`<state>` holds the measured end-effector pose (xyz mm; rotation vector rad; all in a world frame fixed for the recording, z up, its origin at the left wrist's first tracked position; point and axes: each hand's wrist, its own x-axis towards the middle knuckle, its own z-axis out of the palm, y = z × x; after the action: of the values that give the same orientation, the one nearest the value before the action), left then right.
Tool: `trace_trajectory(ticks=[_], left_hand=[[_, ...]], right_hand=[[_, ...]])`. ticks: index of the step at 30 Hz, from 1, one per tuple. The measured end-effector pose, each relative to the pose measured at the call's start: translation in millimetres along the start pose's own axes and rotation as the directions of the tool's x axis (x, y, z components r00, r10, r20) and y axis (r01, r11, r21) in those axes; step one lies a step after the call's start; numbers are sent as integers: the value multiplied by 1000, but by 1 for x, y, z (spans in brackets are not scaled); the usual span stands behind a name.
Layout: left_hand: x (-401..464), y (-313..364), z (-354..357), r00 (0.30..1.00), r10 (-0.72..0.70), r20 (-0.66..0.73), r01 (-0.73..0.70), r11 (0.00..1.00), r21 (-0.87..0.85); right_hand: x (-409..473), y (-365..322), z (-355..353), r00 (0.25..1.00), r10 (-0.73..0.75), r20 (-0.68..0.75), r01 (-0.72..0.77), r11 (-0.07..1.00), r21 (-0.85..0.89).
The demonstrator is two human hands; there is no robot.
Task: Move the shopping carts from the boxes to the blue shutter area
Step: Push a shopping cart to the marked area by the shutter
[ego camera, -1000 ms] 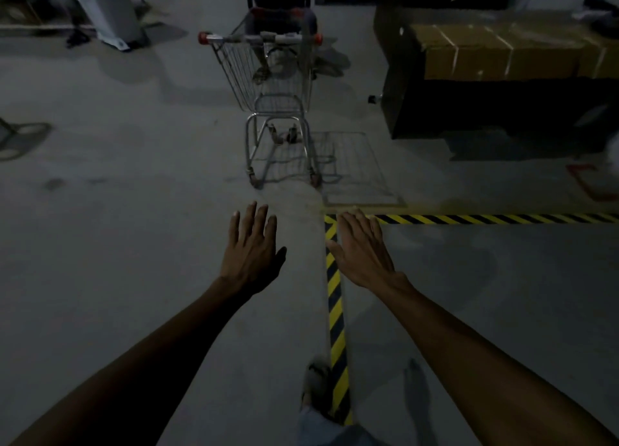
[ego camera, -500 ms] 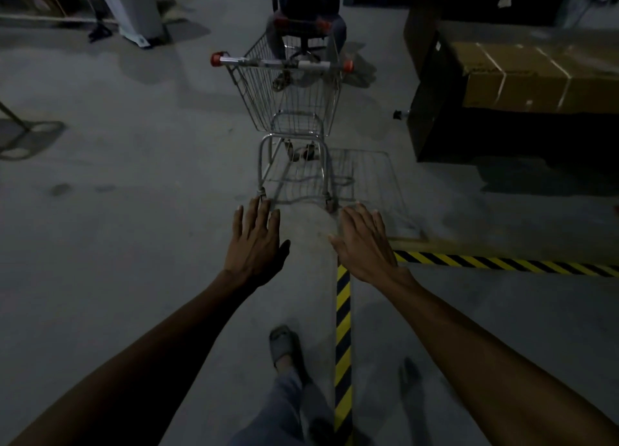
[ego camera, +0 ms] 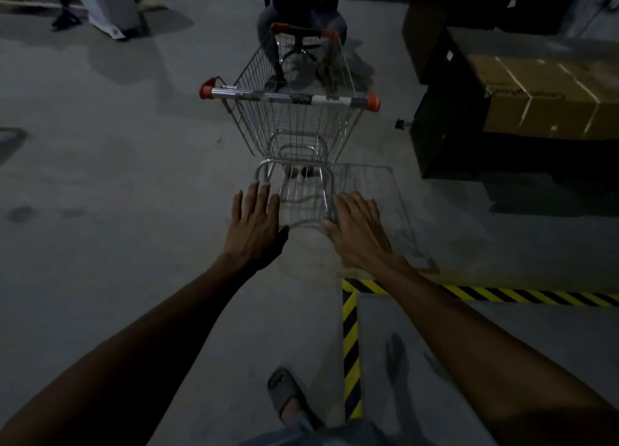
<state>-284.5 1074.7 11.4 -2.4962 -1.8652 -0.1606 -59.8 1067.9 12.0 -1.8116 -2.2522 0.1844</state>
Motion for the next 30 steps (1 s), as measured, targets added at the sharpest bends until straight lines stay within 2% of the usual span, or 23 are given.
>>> trace_trajectory(ticks=[6, 14, 24, 26, 30], left_hand=[[69, -39, -1, 1000, 8, 9, -8, 999, 49], [177, -58, -13, 995, 59, -81, -55, 997, 53], [284, -73, -1, 993, 115, -38, -109, 986, 125], [292, -78, 2, 993, 117, -25, -113, 988, 108], [310, -88, 7, 990, 135, -35, -132, 989, 60]], right_hand=[[77, 2, 5, 1000, -6, -4, 6, 1000, -5], [169, 28, 1, 999, -29, -25, 28, 999, -28], [273, 53, -6, 968, -173, -182, 153, 981, -119], [288, 54, -7, 970, -186, -157, 163, 975, -149], [323, 55, -5, 985, -171, -20, 165, 971, -173]])
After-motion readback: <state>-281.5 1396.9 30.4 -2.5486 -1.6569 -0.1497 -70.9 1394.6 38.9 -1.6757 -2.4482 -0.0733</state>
